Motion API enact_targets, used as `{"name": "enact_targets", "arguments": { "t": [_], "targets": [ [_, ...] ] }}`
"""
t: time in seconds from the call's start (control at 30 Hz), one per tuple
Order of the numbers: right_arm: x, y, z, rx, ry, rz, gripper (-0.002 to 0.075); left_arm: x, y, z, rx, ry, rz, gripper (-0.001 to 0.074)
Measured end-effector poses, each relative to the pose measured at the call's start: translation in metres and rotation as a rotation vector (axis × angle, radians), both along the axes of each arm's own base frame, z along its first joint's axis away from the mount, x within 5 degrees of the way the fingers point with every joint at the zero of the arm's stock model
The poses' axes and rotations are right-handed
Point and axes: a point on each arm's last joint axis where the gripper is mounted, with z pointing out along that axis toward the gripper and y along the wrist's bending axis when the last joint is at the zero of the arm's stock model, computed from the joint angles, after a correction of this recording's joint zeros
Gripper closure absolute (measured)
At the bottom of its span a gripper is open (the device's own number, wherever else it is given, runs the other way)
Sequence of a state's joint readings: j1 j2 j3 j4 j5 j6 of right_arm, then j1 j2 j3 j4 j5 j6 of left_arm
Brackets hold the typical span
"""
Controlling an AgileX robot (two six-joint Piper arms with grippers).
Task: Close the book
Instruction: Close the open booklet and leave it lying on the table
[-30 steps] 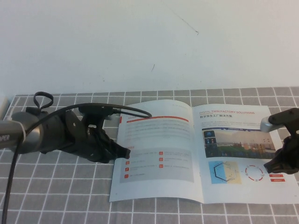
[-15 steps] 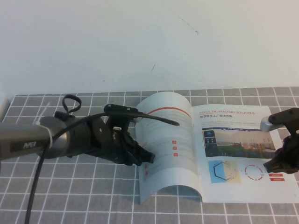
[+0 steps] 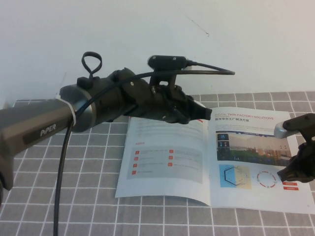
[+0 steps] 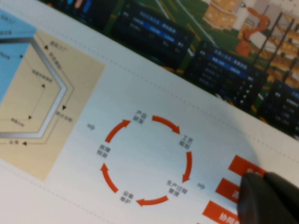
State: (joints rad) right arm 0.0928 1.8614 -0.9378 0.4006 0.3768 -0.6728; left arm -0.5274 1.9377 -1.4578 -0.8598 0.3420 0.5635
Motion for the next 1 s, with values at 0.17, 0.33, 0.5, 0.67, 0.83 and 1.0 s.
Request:
{"name": "enact_targets", "arguments": {
  "t": [0.17,0.33,0.5,0.67,0.83,1.0],
  "targets": [
    [0.000,0.000,0.000,0.002,-0.001,-0.003,0.0727,0.004,0.005,0.007,0.048,-0.016,-0.063,0.0738],
    [0.000,0.000,0.000,0.002,-0.001,-0.003,0.0727,0.019,0.053,-0.008,0.189,0.075,0.027,0.0738],
    [0.000,0.000,0.000,0.002,-0.001,-0.003,0.0727,0.037,0.108,-0.023,0.297,0.143,0.190,0.0738],
    [0.000,0.000,0.000,0.002,-0.001,-0.003,0.0727,0.045,0.123,-0.048,0.329,0.219,0.235,0.0738],
    [0.000,0.000,0.000,0.002,-0.001,-0.003,0.0727,0.052,0.117,-0.080,0.348,0.244,0.230,0.0738],
    [0.000,0.000,0.000,0.002,0.000,-0.001,0.0727,0.051,0.104,-0.091,0.356,0.237,0.206,0.0738]
  ]
}}
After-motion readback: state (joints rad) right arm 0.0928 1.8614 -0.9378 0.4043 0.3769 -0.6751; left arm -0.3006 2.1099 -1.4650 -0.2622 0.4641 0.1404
